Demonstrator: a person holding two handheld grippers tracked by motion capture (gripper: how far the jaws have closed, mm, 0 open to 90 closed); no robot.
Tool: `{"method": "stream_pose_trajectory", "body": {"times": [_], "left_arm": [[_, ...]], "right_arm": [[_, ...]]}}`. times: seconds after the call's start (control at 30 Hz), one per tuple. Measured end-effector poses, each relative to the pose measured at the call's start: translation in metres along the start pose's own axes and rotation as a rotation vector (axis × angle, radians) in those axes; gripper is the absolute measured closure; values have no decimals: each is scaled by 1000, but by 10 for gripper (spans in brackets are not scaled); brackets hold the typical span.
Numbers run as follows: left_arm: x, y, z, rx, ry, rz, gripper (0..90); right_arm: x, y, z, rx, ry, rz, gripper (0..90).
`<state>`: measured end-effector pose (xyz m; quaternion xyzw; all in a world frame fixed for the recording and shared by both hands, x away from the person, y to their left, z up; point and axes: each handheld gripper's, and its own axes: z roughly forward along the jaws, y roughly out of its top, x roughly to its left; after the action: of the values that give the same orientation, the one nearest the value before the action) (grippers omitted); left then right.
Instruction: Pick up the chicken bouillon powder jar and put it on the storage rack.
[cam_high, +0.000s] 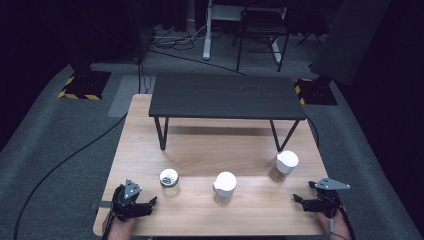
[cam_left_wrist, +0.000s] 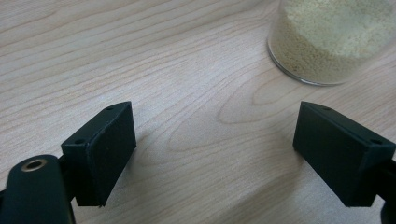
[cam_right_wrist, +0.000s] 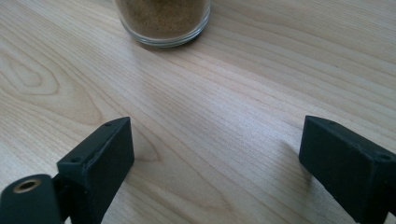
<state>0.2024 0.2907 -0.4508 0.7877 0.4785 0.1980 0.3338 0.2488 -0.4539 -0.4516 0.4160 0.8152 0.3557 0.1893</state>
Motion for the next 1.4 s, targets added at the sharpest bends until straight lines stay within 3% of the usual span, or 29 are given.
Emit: {"method": "stream_pose_trajectory", "body": {"times": [0.37,0.6,0.8,0.87,1.13,1.4], "left_arm": [[-7,-2,-2,0,28,-29,114],[-11,-15,-16,-110,33,-52,112],[-22,-24,-25,-204,46,-27,117],[-23,-27,-28,-231,47,-35,119],[-26,-34,-32,-284,60,-28,125],[-26,-42,-35,-348,43,-33,128]], "right_arm": [[0,0,0,0,-1,1,101],[0,0,0,0,-1,1,101],[0,0,0,0,-1,1,101],[0,0,0,0,-1,1,101],[0,0,0,0,-1,1,100],[0,0,0,0,-1,2,101]]}}
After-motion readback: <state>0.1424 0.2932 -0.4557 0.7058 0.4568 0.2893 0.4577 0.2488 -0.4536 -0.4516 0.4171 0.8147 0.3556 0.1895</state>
